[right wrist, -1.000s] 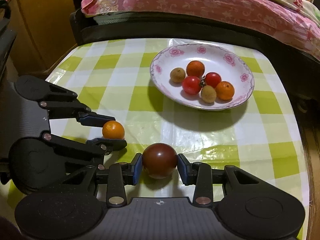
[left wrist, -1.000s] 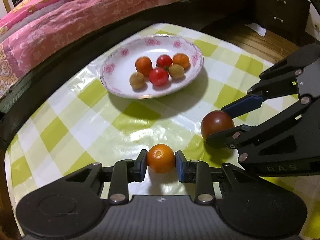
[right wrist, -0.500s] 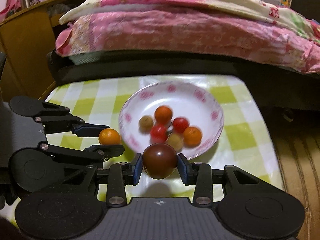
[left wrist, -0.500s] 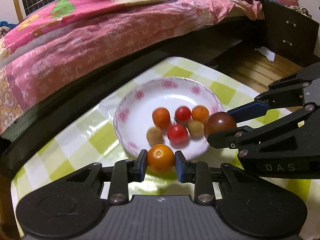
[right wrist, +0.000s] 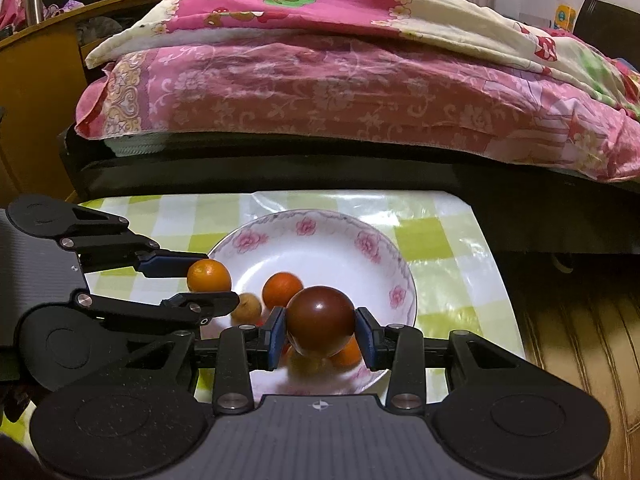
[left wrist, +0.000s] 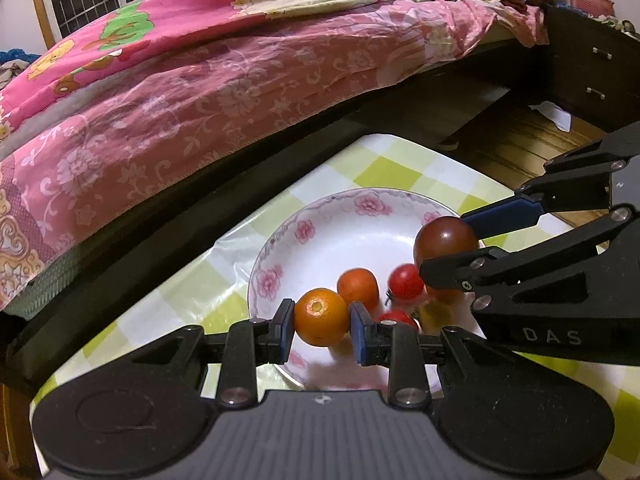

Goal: Organize fruits
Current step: 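Carry the tangerine and dark tomato in both tools over the plate, then lower both fruits into the plate and open both tools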

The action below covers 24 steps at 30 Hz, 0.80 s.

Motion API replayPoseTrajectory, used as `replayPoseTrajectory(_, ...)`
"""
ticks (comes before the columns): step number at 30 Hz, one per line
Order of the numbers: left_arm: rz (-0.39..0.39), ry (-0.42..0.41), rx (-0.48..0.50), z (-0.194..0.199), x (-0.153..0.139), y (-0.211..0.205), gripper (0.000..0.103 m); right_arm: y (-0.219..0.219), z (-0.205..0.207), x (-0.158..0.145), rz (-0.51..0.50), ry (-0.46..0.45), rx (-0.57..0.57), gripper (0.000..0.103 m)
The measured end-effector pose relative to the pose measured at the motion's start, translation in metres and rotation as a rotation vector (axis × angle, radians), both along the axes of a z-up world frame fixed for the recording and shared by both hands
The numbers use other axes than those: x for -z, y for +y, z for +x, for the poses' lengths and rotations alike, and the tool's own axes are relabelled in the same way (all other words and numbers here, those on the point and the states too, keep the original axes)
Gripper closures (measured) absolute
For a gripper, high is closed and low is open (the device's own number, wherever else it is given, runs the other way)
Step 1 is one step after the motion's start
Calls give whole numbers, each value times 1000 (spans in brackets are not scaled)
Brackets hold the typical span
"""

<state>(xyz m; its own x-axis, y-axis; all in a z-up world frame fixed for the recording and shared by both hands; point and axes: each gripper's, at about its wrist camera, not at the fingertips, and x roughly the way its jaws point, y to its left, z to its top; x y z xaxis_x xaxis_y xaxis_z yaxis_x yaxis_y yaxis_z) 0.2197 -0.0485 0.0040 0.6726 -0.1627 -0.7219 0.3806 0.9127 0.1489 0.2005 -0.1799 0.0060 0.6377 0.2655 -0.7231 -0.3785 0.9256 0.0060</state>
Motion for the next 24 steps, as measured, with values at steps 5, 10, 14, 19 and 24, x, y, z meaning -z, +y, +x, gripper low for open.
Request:
replayPoseTrajectory(5,1,-1,-4,12,3,-2,66,-1,14,4,-8,-7,8,69)
replayPoseTrajectory(10,4,6,-9,21,8,-2,66,-1,26,9,-23,-10,10,69)
replayPoseTrajectory(14,4,15,-13,26,12,-1,66,1,32,14,-34,-8,8,69)
replayPoseTrajectory(19,6,4,-14,29,12,-2,66,1,38,19,-40,-10,12,69)
replayPoseTrajectory(24,11,-3,-22,32,12,-1,66,0,45,22,-42,-2,18,68)
